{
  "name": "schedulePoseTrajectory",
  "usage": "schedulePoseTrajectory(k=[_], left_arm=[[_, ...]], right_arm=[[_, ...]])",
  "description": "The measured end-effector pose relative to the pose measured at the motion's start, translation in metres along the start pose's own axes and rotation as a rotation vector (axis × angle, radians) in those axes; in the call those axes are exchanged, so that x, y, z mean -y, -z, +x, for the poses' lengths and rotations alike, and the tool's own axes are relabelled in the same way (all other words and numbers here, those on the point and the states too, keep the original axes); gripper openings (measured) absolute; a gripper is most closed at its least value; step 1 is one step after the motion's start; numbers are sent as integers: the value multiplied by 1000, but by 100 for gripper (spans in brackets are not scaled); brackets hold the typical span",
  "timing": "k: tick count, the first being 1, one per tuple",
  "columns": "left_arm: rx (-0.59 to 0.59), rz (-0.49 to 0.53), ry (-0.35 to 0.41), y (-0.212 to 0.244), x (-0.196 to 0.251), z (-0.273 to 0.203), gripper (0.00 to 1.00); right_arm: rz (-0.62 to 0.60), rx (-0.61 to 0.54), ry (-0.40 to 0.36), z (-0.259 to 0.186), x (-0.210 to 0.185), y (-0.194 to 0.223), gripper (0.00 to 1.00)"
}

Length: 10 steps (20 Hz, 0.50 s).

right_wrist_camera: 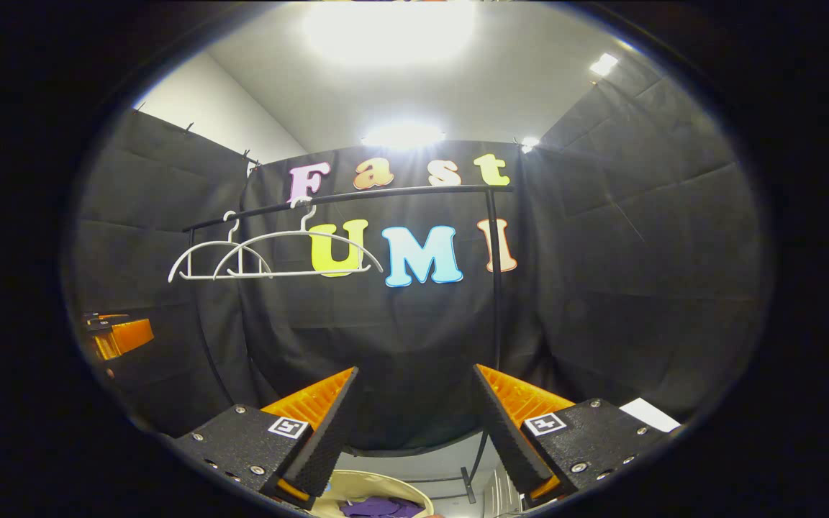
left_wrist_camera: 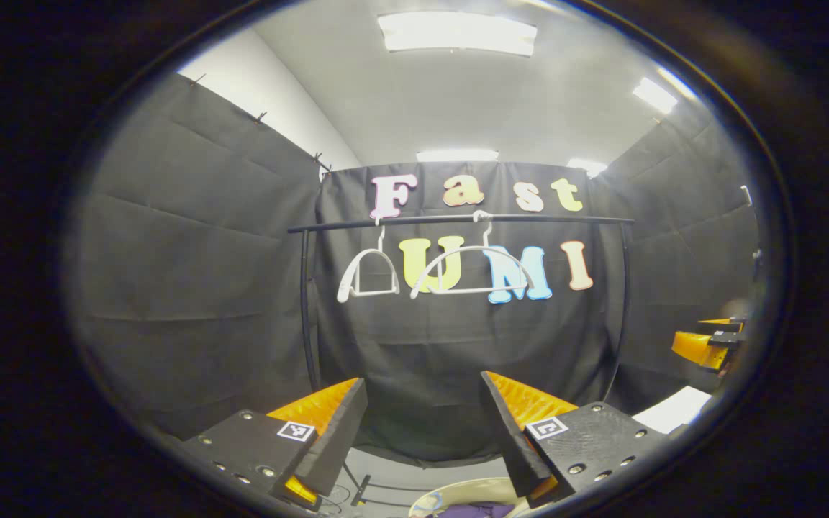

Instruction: Grasp the clothes on the hanger with both hands and then place them into the laundry hamper below.

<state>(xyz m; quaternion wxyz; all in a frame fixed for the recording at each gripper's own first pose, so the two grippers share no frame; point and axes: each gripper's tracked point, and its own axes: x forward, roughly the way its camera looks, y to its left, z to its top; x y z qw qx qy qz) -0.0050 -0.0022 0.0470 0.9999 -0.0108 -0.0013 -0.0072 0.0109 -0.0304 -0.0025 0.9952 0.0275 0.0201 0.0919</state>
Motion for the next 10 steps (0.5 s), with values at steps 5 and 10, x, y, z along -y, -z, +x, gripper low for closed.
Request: schedulePoseTrajectory(k=[5, 10], left_arm=[[18, 15, -9, 12, -8, -14, 84], [24, -19, 0, 11, -7, -10, 84]], right_arm=[[-16, 7, -4, -2, -4, -1, 93], [-23, 24, -13, 2, -9, -5, 93]])
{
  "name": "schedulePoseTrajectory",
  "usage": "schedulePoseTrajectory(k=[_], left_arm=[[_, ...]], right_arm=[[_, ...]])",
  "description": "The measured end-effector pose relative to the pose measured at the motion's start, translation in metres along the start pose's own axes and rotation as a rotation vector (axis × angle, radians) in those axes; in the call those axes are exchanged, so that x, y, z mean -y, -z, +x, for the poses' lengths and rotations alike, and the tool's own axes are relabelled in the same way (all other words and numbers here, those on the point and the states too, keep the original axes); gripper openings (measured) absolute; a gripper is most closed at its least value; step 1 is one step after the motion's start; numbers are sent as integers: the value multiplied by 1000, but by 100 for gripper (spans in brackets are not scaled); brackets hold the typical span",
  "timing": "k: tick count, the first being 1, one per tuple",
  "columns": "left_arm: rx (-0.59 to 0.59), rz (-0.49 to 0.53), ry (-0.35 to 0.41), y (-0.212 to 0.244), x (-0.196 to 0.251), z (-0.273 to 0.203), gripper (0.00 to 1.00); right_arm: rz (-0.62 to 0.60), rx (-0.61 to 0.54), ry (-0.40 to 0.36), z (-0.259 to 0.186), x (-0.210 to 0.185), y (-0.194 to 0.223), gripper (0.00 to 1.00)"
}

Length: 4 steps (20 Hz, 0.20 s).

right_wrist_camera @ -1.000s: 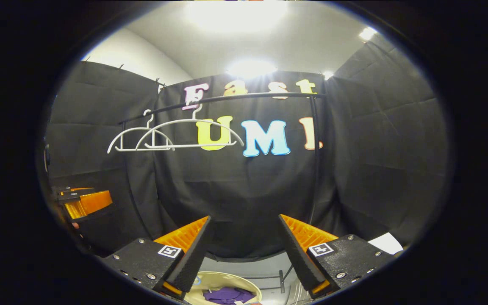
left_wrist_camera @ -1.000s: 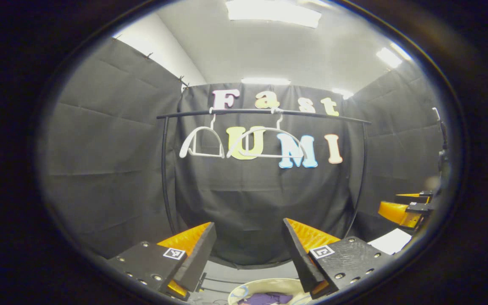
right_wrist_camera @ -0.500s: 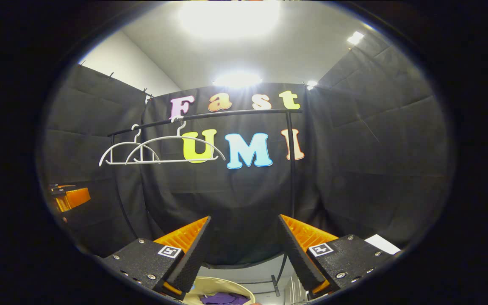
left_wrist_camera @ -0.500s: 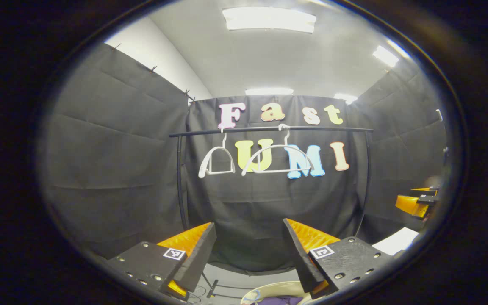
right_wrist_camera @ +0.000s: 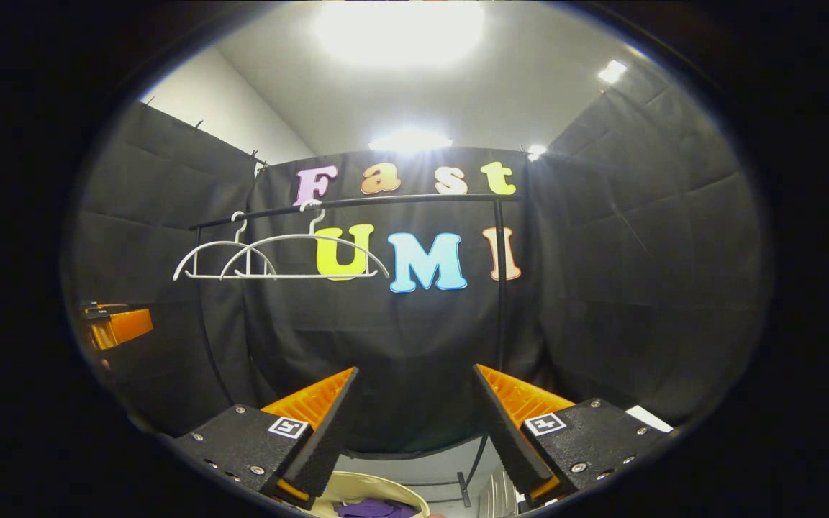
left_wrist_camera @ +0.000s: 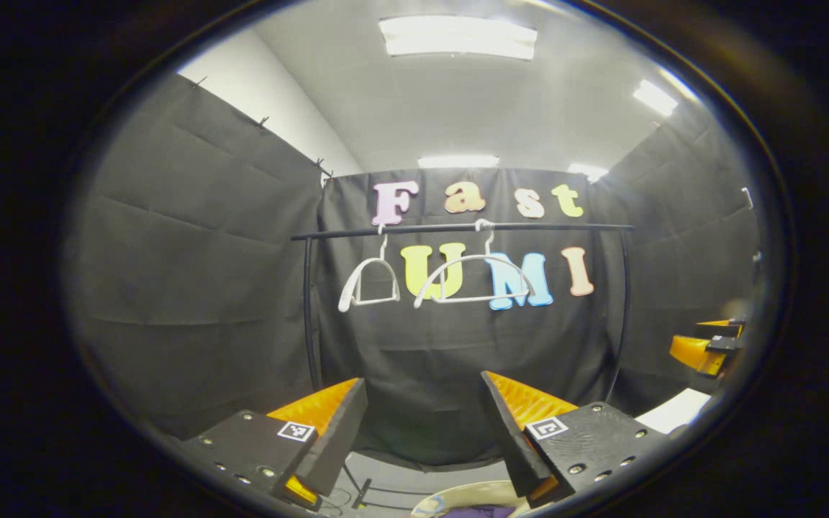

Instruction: Grasp the clothes on the hanger with both hands and then place them into the laundry hamper below.

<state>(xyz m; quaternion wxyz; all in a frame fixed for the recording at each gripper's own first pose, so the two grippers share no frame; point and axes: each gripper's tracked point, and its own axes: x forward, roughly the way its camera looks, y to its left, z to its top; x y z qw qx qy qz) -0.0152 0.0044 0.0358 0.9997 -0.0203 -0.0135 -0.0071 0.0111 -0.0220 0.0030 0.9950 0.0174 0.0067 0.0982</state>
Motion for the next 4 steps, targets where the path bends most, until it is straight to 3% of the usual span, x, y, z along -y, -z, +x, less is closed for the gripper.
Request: schedulePoseTrajectory(k=[4], left_arm=[[5, -10, -6, -1, -6, 2, 84]], right_arm=[[-7, 11, -8, 2, -7, -3, 93]])
